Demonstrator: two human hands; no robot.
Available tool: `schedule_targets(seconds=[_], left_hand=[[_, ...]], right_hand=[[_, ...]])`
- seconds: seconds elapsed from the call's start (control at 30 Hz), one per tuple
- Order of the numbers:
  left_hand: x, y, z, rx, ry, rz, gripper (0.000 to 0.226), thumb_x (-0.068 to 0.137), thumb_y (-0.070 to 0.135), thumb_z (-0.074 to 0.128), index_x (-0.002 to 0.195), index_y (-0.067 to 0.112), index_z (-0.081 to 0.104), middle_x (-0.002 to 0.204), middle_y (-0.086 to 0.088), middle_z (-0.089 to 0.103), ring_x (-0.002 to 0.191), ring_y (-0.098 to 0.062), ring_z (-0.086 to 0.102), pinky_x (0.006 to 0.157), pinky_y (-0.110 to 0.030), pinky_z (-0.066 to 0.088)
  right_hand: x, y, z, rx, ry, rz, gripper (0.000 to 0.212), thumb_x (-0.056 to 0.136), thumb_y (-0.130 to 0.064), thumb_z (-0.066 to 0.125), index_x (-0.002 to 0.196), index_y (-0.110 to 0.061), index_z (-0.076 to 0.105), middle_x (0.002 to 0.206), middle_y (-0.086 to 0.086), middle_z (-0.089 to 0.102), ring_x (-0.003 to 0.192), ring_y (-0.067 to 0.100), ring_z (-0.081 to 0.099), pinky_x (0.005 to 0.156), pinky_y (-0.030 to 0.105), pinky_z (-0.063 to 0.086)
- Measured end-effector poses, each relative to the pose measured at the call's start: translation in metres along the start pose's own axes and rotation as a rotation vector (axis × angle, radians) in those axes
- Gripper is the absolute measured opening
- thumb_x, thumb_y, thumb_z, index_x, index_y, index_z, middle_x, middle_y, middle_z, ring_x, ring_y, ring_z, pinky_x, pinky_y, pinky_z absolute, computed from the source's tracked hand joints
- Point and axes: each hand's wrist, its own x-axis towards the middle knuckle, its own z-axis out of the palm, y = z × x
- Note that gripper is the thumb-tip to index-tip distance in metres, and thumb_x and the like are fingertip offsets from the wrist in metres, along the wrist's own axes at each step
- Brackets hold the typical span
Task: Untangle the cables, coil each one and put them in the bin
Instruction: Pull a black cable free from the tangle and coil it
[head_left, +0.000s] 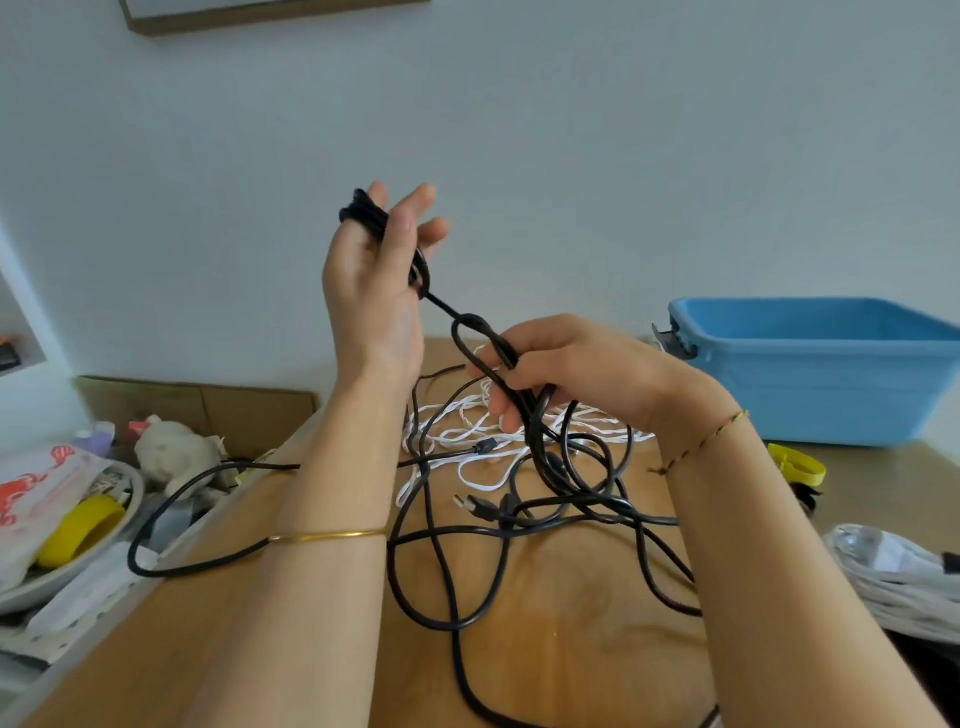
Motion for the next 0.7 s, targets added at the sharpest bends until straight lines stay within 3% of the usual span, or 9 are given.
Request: schedule_targets(seconds=[0.07, 0.1, 0.23, 0.33, 0.43, 0.53, 0.57, 0.63, 0.7], left_hand=[[-0.003, 0.000, -0.003, 0.330, -0.053, 0.111, 0.021, 0.098, 0.014, 0.051, 0.112, 0.002, 0.061, 0.112, 0.022, 0.064, 0.084, -0.001, 0.067, 0.098, -0.024, 0.046], [-0.004, -0.002, -0.004, 0.477, -0.092, 0.154, 0.024, 0.098, 0.015, 0.050, 0.113, -0.001, 0.059, 0.105, 0.022, 0.066, 0.083, 0.006, 0.066, 0.092, -0.013, 0.043], [-0.005, -0.007, -0.005, 0.899, -0.220, 0.167, 0.008, 0.098, 0.019, 0.047, 0.099, 0.010, 0.047, 0.094, -0.002, 0.068, 0.075, -0.003, 0.065, 0.065, -0.003, 0.041], [-0.004, -0.008, -0.001, 1.153, -0.310, 0.076, 0.014, 0.099, 0.020, 0.044, 0.087, 0.012, 0.040, 0.089, -0.008, 0.066, 0.070, -0.008, 0.063, 0.054, -0.011, 0.040], [-0.004, -0.003, -0.001, 1.131, -0.429, -0.060, 0.016, 0.099, 0.019, 0.042, 0.084, 0.014, 0.043, 0.083, -0.004, 0.068, 0.071, -0.010, 0.065, 0.063, -0.024, 0.044], [-0.005, 0.004, -0.006, 0.886, -0.553, -0.186, 0.005, 0.095, 0.018, 0.052, 0.099, 0.019, 0.051, 0.093, -0.007, 0.068, 0.083, -0.011, 0.064, 0.097, -0.039, 0.046], [-0.005, 0.005, -0.007, 0.846, -0.551, -0.199, 0.017, 0.092, 0.019, 0.058, 0.107, 0.020, 0.051, 0.100, -0.010, 0.068, 0.083, -0.010, 0.063, 0.102, -0.041, 0.043], [-0.005, 0.006, -0.008, 0.824, -0.478, -0.183, 0.028, 0.087, 0.018, 0.062, 0.113, 0.020, 0.052, 0.105, -0.009, 0.066, 0.082, -0.009, 0.064, 0.100, -0.038, 0.045], [-0.004, 0.007, -0.007, 0.855, -0.374, -0.129, 0.024, 0.088, 0.013, 0.061, 0.109, 0.018, 0.052, 0.104, -0.003, 0.065, 0.077, -0.008, 0.063, 0.086, -0.022, 0.050]], right_hand=[[0.000, -0.001, 0.001, 0.003, -0.015, -0.019, 0.023, 0.093, -0.001, 0.046, 0.110, 0.004, 0.061, 0.085, 0.013, 0.067, 0.076, 0.021, 0.064, 0.082, 0.039, 0.054], [0.000, -0.001, 0.000, 0.009, -0.009, -0.026, 0.021, 0.095, -0.004, 0.046, 0.108, 0.004, 0.061, 0.084, 0.013, 0.067, 0.075, 0.021, 0.065, 0.081, 0.039, 0.055], [0.003, 0.003, -0.005, 0.071, 0.150, -0.046, 0.021, 0.095, -0.011, 0.051, 0.101, 0.007, 0.061, 0.075, 0.011, 0.066, 0.058, 0.017, 0.058, 0.058, 0.028, 0.051], [0.009, 0.009, -0.005, 0.065, 0.281, -0.055, 0.017, 0.090, -0.013, 0.060, 0.082, 0.002, 0.064, 0.062, 0.003, 0.060, 0.051, 0.012, 0.045, 0.055, 0.027, 0.038], [0.010, 0.014, -0.006, 0.166, 0.396, -0.054, 0.013, 0.090, -0.013, 0.060, 0.084, -0.003, 0.066, 0.057, 0.001, 0.061, 0.048, 0.013, 0.042, 0.051, 0.027, 0.036], [0.008, 0.015, -0.010, 0.225, 0.466, -0.111, 0.010, 0.092, -0.009, 0.057, 0.093, -0.004, 0.066, 0.060, 0.004, 0.064, 0.045, 0.013, 0.046, 0.049, 0.026, 0.043], [0.008, 0.014, -0.009, 0.221, 0.471, -0.129, 0.011, 0.092, -0.010, 0.057, 0.095, -0.004, 0.066, 0.062, 0.006, 0.065, 0.046, 0.013, 0.048, 0.050, 0.025, 0.046], [0.009, 0.013, -0.007, 0.227, 0.502, -0.140, 0.013, 0.093, -0.012, 0.057, 0.097, -0.003, 0.066, 0.070, 0.011, 0.068, 0.051, 0.014, 0.057, 0.056, 0.025, 0.054], [0.011, 0.013, -0.009, 0.174, 0.621, -0.159, 0.014, 0.092, -0.015, 0.058, 0.094, -0.005, 0.068, 0.079, 0.011, 0.071, 0.062, 0.013, 0.064, 0.069, 0.027, 0.056]])
